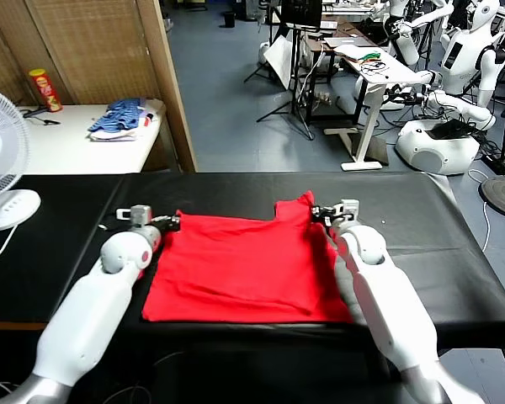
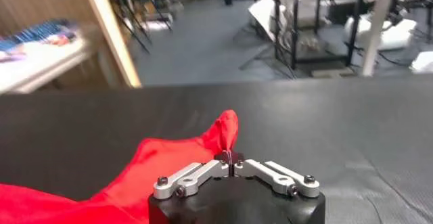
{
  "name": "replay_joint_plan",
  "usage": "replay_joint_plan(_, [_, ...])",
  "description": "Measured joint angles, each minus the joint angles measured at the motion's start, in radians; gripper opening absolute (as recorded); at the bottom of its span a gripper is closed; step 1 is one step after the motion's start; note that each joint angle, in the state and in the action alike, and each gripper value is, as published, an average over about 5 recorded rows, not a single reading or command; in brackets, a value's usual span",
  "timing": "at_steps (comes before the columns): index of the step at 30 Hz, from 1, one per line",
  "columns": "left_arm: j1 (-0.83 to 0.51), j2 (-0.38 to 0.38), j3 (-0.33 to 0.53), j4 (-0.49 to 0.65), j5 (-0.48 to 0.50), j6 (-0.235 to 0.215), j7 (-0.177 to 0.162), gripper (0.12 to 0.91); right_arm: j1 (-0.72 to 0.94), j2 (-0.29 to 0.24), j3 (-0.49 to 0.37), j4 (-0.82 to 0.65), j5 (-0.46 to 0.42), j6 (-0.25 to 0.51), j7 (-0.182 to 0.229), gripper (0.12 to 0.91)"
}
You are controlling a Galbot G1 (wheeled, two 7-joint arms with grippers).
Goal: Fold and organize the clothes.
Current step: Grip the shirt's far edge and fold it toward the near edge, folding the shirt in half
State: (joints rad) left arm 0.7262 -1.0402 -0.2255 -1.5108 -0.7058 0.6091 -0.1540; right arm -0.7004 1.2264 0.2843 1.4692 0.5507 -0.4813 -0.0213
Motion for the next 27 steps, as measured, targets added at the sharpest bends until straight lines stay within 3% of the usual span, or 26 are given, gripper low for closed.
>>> replay_joint_plan(4, [0.049,0.038,-0.025,-0.089,-0.03,0.004,-0.006,0.127,-0.058,-0.051,0.016,0.094,0.027,-0.017,-0.002,0.122])
replay_joint_plan(9, [0.14,0.093,-0.06,-0.215,-0.071,0.017,-0.029,0.127,-0.136,-0.095,0.035,0.206,0.044,-0.113,0.044,0.122])
replay_joint_plan(16, [0.286,0.16,-0.112,-0.378,-0.049,0.032,-0.042,0.127,-0.259,-0.126,0.056,0.36,0.077,-0.244,0.091,0.122])
replay_joint_plan(27, [0.469,0.184,-0.164,-0.519,0.009,0.033,-0.045,0.127,-0.433,-0.16,0.074,0.519,0.059,-0.255,0.147,0.122])
